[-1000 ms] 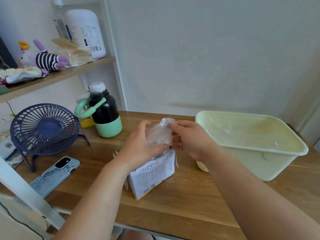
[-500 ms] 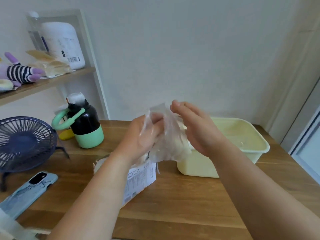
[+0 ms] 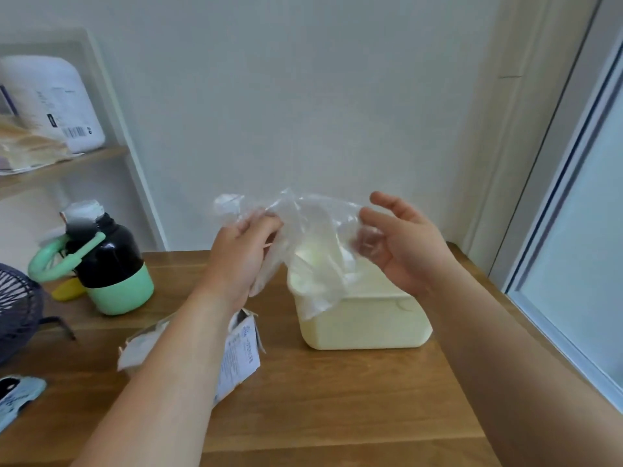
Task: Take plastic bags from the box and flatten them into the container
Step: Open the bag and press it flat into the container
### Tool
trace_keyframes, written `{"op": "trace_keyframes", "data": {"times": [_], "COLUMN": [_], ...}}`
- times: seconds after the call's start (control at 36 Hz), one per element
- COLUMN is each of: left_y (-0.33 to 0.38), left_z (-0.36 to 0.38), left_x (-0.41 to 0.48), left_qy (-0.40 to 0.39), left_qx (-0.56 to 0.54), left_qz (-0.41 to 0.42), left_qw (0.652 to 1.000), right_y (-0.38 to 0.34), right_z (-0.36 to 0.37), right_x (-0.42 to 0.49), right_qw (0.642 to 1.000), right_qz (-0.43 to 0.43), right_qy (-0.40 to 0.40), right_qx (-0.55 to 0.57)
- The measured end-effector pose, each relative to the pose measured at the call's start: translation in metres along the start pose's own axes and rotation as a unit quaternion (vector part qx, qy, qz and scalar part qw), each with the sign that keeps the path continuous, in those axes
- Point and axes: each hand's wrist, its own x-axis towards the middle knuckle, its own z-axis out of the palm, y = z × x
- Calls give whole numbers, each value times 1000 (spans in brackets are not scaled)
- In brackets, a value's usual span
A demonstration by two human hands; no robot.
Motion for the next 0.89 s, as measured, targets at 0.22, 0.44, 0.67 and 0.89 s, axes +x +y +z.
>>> {"op": "trace_keyframes", "data": {"times": [0.22,0.44,0.67,0.89], "left_y": [-9,-14,-9,-27], "left_z": [20,19,17,68], "left_x": [4,16,36,26], "left_qy": [65,86,233,-229], "left_qx": [4,119,285,480], "left_qz": [17,11,90,110], "left_qw": [998,989,925,840], "right_y": [0,-3,-9,1], "right_z": [-4,-18,-45,-76], "right_x": [-15,0,24,43], "right_qw": [994,999,929,783], "right_qz": [79,-3,-78,-3], "right_qy": [-62,23,105,55], "right_qx": [49,-40,-346,-619]}}
